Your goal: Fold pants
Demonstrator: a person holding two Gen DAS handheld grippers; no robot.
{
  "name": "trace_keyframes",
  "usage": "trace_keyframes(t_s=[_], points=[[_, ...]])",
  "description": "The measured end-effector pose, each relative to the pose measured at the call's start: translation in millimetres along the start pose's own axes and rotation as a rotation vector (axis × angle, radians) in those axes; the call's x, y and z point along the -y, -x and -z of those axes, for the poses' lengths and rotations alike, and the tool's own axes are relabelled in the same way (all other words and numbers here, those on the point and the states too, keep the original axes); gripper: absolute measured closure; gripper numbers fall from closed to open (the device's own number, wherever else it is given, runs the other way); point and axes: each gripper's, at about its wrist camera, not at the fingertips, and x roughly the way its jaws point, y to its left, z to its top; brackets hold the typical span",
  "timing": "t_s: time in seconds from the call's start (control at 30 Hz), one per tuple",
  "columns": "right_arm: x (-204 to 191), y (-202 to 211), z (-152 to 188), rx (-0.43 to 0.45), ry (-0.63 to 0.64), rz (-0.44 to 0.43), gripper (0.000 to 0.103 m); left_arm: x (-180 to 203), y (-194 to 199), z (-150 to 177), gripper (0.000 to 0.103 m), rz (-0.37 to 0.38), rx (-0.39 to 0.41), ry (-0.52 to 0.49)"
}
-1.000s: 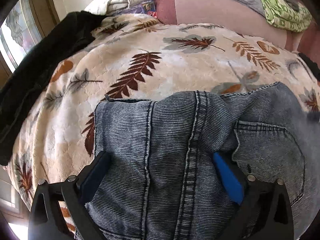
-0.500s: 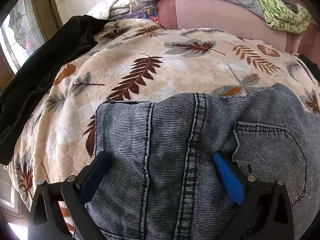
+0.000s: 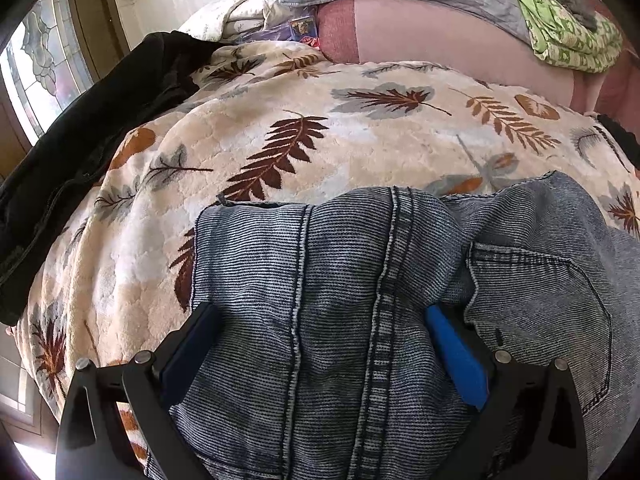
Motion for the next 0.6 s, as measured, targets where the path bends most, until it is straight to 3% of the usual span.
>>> trace_keyframes(t_s=[0.2,0.3,0.4,0.5,0.53,0.6], points=[[13,-11,-10,-0.058,-0.076,-0.027,0.068,1,1,1,0.000,-0.009,0.005,-0.004],[-18,6,-9,0.001,0.087,0.016,0.079,1,1,0,0.000,-0.010,0.005,-0.005],[-77,47,2,0.161,0.301,0.041,0.079,2,1,1,0.000,-0.011,0.010,-0.009],[-94,53,15,0.221,0.427,0.144,0.079,2,0,1,0.000,-0.009,0.010,-0.008],[-79,34,14,0.171,0.410,0.209,0.079,2,0,0,0.000,-0.008,0.008,-0.006],[-34,-15,4,-0.069,0.304,0.303,0.073,1,0,0,0.000,-0.007,0.005,-0.006]])
